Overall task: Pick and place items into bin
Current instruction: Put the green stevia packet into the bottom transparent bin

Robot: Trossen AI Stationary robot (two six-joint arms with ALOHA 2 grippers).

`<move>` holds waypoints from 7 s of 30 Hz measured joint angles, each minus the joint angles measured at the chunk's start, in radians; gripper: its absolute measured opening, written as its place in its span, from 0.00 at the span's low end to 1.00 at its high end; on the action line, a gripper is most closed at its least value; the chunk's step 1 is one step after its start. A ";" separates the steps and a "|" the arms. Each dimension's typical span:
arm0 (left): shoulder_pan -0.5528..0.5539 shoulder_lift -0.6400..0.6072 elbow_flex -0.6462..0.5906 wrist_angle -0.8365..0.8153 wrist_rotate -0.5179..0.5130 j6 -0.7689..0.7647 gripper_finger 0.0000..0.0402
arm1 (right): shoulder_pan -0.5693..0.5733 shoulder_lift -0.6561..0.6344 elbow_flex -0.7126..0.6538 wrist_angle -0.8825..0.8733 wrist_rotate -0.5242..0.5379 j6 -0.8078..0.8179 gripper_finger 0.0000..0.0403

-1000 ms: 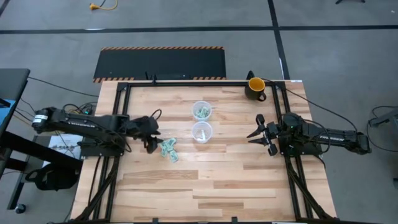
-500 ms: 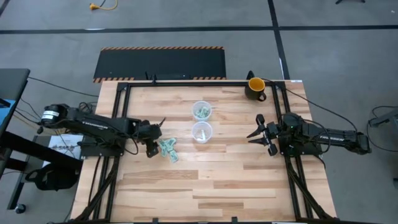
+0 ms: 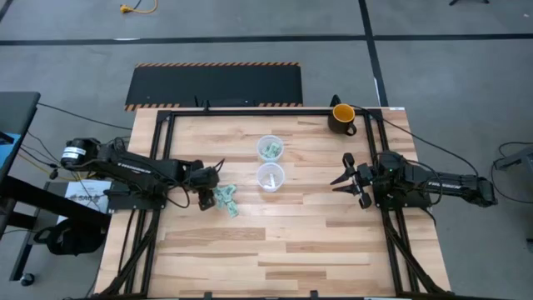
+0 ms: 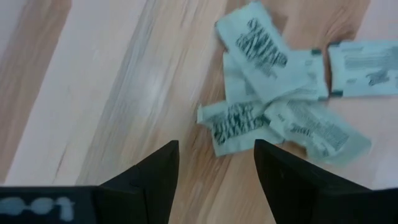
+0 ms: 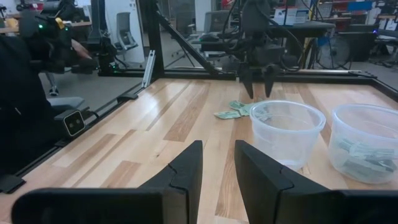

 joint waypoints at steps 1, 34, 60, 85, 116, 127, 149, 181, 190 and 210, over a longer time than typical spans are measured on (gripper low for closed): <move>0.000 0.000 0.000 0.011 -0.003 0.009 0.50 | 0.000 0.000 0.000 0.000 0.000 0.000 0.22; 0.000 0.000 0.000 0.020 -0.030 0.077 0.50 | 0.000 0.000 0.000 0.000 0.000 0.000 0.22; 0.000 0.142 0.002 0.133 -0.016 0.100 0.49 | 0.000 0.000 0.000 0.000 0.000 0.000 0.22; 0.000 0.148 0.087 -0.037 -0.055 0.119 0.08 | 0.000 0.000 0.000 0.000 0.000 0.000 0.22; 0.000 0.146 0.331 0.089 -0.330 0.495 0.00 | 0.000 0.000 0.000 0.000 0.000 0.000 0.22; 0.011 0.146 0.330 0.400 -0.204 0.772 0.00 | 0.000 0.000 0.000 0.000 0.000 0.000 0.22; 0.160 0.285 0.331 0.593 0.226 0.831 0.00 | 0.000 0.000 0.000 0.000 0.000 0.000 0.22; 0.124 0.277 0.359 0.434 0.066 0.804 0.30 | 0.000 -0.001 0.000 0.000 0.000 0.000 0.22; 0.046 0.124 0.360 0.209 0.029 0.611 0.31 | 0.000 -0.001 0.000 0.000 0.000 0.000 0.22; 0.042 0.265 0.359 0.100 0.061 0.373 0.33 | 0.000 -0.001 0.000 0.000 0.000 0.000 0.22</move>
